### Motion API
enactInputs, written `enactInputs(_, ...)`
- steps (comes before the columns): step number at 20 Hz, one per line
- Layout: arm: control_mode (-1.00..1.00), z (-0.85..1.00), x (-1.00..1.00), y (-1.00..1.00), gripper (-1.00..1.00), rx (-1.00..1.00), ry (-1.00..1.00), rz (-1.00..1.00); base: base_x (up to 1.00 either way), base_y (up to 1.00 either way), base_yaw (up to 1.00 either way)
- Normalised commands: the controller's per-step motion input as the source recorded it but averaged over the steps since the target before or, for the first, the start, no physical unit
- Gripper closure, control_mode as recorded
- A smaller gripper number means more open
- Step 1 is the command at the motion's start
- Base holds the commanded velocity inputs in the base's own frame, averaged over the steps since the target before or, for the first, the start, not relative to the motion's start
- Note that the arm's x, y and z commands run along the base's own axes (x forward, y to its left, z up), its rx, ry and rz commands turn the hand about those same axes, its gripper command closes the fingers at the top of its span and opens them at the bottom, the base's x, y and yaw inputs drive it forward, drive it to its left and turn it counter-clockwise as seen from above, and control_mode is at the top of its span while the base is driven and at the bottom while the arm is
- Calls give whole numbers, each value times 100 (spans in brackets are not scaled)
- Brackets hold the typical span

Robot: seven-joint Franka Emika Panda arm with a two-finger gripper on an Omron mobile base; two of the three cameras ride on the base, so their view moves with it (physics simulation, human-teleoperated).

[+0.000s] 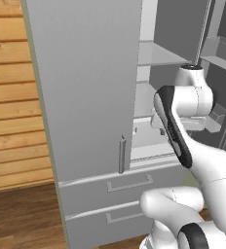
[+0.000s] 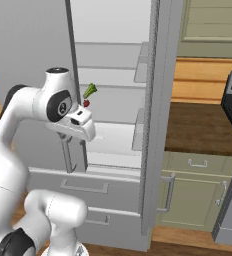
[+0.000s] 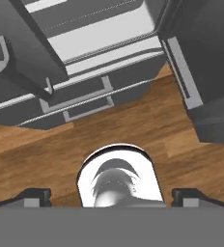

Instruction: Take the strawberry from the fridge and place it on top of the pancake, located on the dining counter.

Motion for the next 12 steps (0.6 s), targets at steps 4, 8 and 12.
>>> enactInputs(4,-100,-50,12,100,-100,28,-20,3,0,0,0)
enactInputs(8,-100,0,66,86,-100,-18,-18,14,0,0,0)
enactInputs(12,-100,-2,94,16,-100,-23,-7,7,0,0,0)
